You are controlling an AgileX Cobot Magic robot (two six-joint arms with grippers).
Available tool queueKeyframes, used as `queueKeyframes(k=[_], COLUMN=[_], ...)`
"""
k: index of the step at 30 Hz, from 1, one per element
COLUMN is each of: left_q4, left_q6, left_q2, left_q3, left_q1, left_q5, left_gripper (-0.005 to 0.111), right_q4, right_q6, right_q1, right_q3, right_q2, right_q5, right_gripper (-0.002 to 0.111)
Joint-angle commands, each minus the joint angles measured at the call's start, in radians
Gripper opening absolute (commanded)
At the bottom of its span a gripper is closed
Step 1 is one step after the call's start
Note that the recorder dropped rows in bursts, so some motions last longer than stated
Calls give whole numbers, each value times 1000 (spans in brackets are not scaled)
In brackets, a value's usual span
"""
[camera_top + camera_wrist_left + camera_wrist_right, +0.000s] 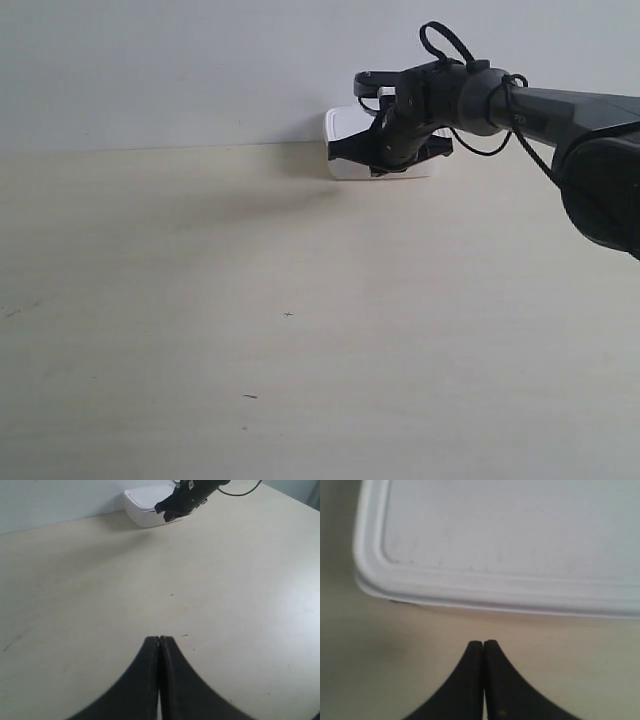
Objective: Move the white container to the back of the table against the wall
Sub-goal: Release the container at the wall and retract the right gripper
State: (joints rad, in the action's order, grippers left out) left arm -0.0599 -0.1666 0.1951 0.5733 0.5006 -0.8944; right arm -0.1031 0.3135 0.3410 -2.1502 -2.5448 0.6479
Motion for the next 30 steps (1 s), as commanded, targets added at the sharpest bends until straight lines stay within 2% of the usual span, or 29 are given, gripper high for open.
queueKeyframes(k=[1, 5, 8, 15, 19, 23, 24, 27, 30], left_q4=[-22, -36, -42, -64, -64, -64, -64, -38, 104], left_q6=[-55, -107, -129, -137, -195, -92, -69, -55, 62], left_q2=[-89, -188, -195, -195, -195, -195, -195, -195, -195], left_q3=[-3, -3, 3, 57, 127, 203, 203, 175, 82], left_q1=[-2, -2, -4, -51, -106, -219, -269, -369, -474], left_q5=[-92, -204, -312, -327, -327, -327, -327, -162, 99], left_gripper=[0, 0, 0, 0, 0, 0, 0, 0, 0], right_q4=[-30, -30, -30, -31, -29, -30, -30, -30, -28], right_q6=[34, 38, 38, 54, 56, 103, 106, 106, 106], right_q1=[11, 15, 19, 37, 40, 43, 43, 43, 43], right_q3=[65, 180, 294, 621, 786, 1022, 1091, 1228, 1387], right_q2=[68, 135, 216, 446, 580, 791, 858, 1011, 1186], right_q5=[-4, -39, -97, -271, -342, -457, -500, -578, -665], right_gripper=[0, 0, 0, 0, 0, 0, 0, 0, 0])
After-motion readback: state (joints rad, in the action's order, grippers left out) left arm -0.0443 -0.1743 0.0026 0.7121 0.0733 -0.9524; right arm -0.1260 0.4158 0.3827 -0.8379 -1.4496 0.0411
